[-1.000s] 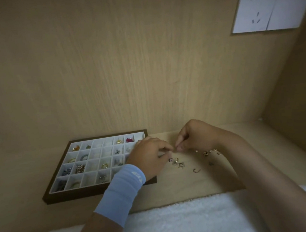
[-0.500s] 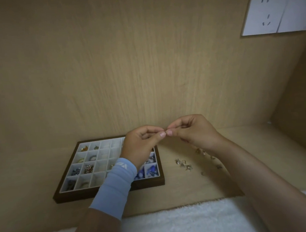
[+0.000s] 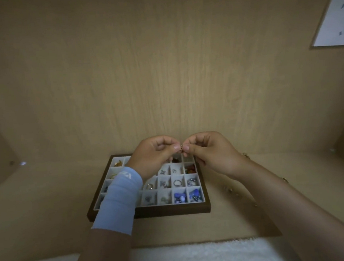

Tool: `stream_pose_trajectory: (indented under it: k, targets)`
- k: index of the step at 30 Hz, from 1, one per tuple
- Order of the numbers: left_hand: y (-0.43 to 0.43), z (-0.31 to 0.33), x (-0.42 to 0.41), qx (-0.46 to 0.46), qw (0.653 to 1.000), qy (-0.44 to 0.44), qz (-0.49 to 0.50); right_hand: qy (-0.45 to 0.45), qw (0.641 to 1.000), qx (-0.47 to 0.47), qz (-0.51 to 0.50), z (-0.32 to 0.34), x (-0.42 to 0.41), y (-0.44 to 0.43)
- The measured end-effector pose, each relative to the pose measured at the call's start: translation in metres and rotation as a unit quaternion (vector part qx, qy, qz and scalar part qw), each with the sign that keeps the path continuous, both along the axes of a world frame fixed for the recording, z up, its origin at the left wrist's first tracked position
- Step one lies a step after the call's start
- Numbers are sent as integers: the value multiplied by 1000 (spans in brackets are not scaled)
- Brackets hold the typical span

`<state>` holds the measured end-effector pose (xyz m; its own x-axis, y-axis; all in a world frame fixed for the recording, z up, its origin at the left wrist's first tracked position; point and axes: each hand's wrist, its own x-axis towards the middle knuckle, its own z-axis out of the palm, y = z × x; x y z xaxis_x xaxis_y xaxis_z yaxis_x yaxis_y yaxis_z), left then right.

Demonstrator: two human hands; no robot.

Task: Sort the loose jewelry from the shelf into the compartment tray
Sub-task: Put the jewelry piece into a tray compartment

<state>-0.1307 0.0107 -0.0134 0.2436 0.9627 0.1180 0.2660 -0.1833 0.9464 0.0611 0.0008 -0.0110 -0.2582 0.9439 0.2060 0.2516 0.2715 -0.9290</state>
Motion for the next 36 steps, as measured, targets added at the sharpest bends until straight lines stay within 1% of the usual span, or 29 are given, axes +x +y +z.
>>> stream_pose_trajectory:
  k: [2,5,7,9,11,13,15,18,20,24,27,28,30,32,36]
  targets:
    - [6,-1,-18,34,998,36,32,-81,996,35,-1,1,-12,11]
    - [12,-11,-45,57,987,94,117,-219,973,72,22,2,-31,28]
    - [15,-22,-63,61,971,170,154,-288,953,84,53,2,-47,35]
    - [17,-31,-74,60,953,249,164,-358,925,94,81,2,-61,40]
    - [16,-37,-74,53,935,307,169,-428,892,100,102,0,-73,45]
    - [18,-40,-71,64,924,337,168,-473,868,105,110,-1,-81,49]
    - [19,-42,-68,79,922,340,169,-497,853,115,107,-2,-88,52]
    - [21,-44,-69,83,922,333,178,-518,839,138,90,-4,-97,53]
    - [20,-43,-68,81,925,325,180,-517,840,140,85,-5,-98,53]
    - [19,-39,-62,91,936,295,171,-452,883,93,85,1,-80,50]
    - [18,-33,-51,106,947,262,152,-382,920,69,52,11,-52,41]
    - [17,-31,-46,102,954,243,141,-369,926,64,36,14,-41,36]
    - [13,-26,-31,84,964,226,108,-371,927,60,10,17,-18,27]
    - [7,-24,-11,82,965,239,68,-383,922,49,-7,17,7,18]
    - [-6,-24,29,94,963,252,-16,-393,919,13,-11,14,45,-1]
